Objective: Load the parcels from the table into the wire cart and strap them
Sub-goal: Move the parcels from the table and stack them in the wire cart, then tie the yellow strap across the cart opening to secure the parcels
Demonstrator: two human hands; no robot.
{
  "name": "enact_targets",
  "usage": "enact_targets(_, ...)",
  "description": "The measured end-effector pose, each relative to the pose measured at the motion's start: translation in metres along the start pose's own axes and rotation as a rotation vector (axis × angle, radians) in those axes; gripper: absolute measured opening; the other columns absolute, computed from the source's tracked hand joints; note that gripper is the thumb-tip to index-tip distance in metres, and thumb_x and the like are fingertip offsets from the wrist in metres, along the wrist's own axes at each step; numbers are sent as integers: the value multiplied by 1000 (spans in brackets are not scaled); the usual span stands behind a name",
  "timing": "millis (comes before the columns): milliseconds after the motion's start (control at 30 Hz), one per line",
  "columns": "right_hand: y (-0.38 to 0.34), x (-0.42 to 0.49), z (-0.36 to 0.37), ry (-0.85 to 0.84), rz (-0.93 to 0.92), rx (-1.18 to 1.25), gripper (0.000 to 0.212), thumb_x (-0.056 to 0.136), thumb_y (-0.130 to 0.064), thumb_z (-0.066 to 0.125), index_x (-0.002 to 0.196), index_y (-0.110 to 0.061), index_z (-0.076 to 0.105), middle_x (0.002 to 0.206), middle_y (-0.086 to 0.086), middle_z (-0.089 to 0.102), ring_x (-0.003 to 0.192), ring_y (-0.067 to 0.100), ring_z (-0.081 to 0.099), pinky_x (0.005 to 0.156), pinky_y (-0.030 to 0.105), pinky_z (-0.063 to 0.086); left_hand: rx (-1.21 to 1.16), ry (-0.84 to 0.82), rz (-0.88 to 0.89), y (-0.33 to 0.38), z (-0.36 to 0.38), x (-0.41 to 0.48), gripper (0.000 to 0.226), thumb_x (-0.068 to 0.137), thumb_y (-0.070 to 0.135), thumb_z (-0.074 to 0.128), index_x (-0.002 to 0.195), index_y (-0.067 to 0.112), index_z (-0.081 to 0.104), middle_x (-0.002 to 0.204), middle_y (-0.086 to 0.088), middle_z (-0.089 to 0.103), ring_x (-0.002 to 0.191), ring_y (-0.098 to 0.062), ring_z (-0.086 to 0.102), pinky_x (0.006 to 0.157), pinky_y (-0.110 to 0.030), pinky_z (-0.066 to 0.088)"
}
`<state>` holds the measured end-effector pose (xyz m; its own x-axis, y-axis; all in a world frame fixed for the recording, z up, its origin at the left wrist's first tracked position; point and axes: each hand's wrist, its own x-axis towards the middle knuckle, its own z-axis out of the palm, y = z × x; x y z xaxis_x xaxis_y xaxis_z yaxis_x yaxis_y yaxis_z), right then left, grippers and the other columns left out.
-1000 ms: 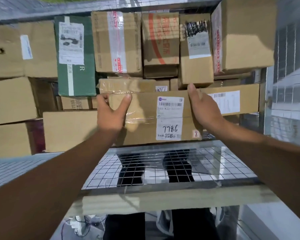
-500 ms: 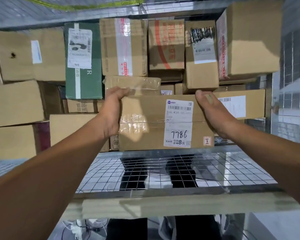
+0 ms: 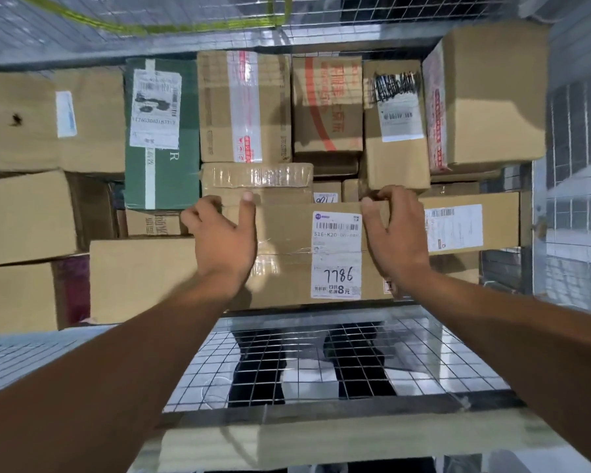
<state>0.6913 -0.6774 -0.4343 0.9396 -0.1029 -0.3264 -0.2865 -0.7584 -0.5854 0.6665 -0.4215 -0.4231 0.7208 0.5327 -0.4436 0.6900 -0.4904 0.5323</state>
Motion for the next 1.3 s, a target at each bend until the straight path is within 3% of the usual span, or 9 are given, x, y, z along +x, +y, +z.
enact_targets(100,-2,2,5,-66,-81,-260,58,99,-61,36,129,-16,54,128,7,55,120,25,45,98,40,42,24,12,-5,-1,6,5,71,96,71,48,134,11,44,137,-7,32,110,-31,55,94,-38,46)
enact_targets(367,-47,-6,-30,-209,-9,-423,74,100,-66,21,159,-21,31,165,10,31,153,31,21,124,50,24,-10,-93,-67,26,-36,5,73,95,74,46,138,15,45,137,-8,41,124,-25,43,94,-32,31)
enact_targets(533,-104,-23,-62,-204,-52,-327,75,101,-64,34,158,-15,36,160,12,40,147,30,33,121,47,29,-69,-114,25,47,-99,3,53,98,59,59,124,13,60,127,-4,51,123,-26,51,95,-26,35)
enact_targets(633,-150,-22,-75,-176,-50,-217,80,94,-68,37,154,-15,40,149,10,51,136,28,46,114,48,39,-157,-135,58,58,-138,5,37,94,56,66,107,22,61,139,-1,45,123,-16,50,99,-22,35)
enact_targets(733,-205,-10,-82,-91,-93,-107,70,97,-62,49,153,-21,40,151,5,50,140,26,44,116,43,37,-123,-69,152,77,-173,20,39,92,53,71,115,22,66,148,-9,43,135,-24,47,104,-25,33)
enact_targets(933,-292,36,-104,26,-196,-40,86,89,-77,35,157,-25,34,167,1,29,157,21,18,126,46,21,-20,-13,378,120,-221,71,49,95,47,68,125,10,64,138,-11,52,134,-21,44,101,-20,31)
enact_targets(1033,-321,60,-114,61,-303,-74,80,92,-70,45,156,-23,36,166,2,33,156,22,20,126,48,23,2,97,447,131,-243,88,44,99,42,65,123,6,61,137,-14,52,135,-28,44,108,-33,37)
enact_targets(1200,-369,97,-102,-26,-535,-180,70,99,-54,56,154,-13,41,163,9,38,157,27,20,129,46,15,86,408,435,151,-290,136,41,103,37,58,126,3,59,130,-18,55,127,-34,46,110,-44,36)
enact_targets(1300,-404,122,-79,-101,-629,-249,73,99,-57,53,156,-13,40,163,10,38,156,28,21,129,44,8,315,370,373,166,-315,179,51,104,41,53,138,3,55,138,-22,54,134,-38,43,117,-46,29)
